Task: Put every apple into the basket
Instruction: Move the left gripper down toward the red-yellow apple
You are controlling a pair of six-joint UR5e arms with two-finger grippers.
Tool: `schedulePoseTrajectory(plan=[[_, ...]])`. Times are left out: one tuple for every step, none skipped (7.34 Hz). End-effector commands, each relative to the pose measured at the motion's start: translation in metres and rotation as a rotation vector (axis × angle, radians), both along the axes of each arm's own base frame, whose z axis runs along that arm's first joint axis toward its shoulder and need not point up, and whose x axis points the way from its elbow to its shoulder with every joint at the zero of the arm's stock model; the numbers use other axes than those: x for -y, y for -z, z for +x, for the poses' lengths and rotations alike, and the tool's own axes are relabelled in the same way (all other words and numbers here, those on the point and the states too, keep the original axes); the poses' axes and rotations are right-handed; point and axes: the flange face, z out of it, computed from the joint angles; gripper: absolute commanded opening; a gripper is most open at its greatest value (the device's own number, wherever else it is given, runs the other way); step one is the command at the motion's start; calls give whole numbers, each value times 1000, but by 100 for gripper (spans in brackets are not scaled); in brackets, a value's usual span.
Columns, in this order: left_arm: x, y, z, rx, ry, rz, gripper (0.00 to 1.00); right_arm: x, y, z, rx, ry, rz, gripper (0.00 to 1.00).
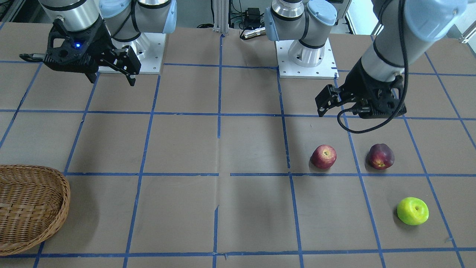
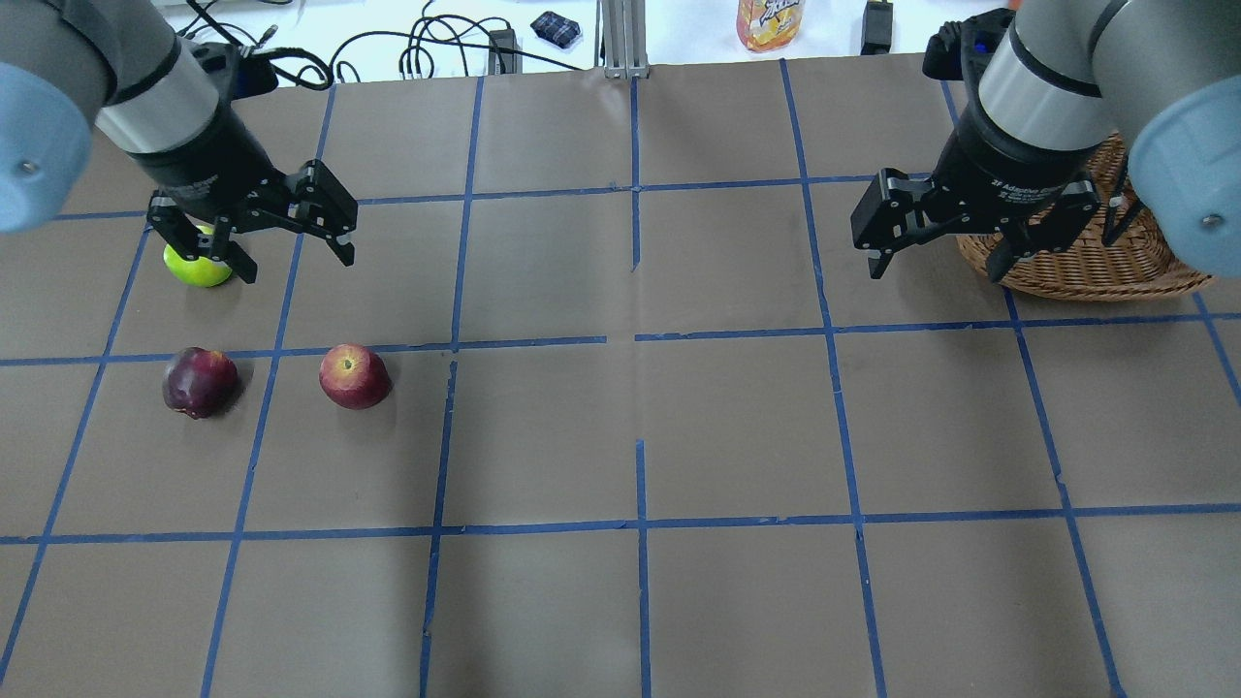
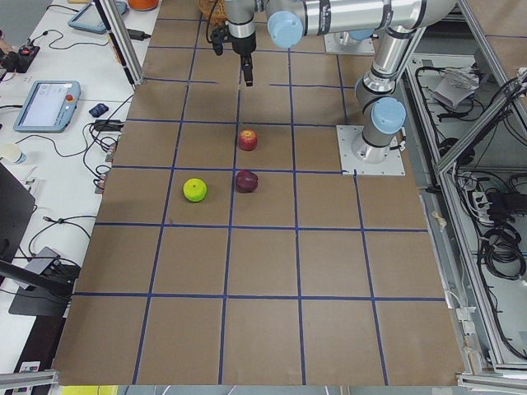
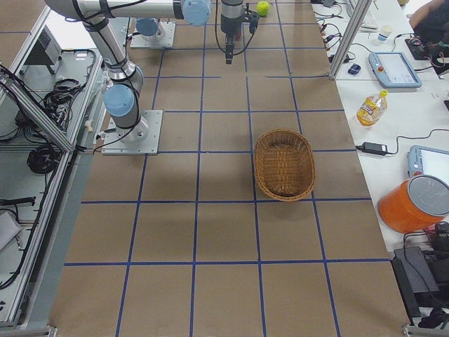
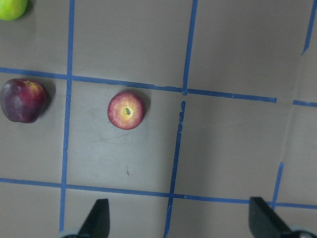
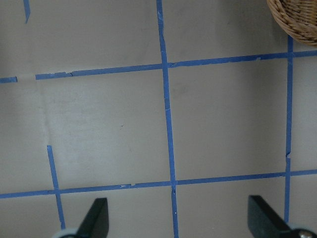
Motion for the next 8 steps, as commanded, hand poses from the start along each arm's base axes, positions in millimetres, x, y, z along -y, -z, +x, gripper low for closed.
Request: schedulePoseTrajectory(plan=[[11,52,7,10,105,-43,100,0,0,0,1,0,1,100],[8,59,9,7,124,-36,100,0,0,0,-1,0,1,100],[5,86,10,-4,116,15,100,0,0,0,1,0,1,100],[2,109,15,-5,115,15,100,0,0,0,1,0,-1,100],[-3,135,26,-12,90,45,100,1,1,0,-1,-2,-2,100],[2,150,34,-8,79,27,100,0,0,0,1,0,-1,100],[3,165,36,-12,76,49,100,0,1,0,1,0,2,100],[6,179,39,-9,74,72,100,0,0,0,2,0,1,100]])
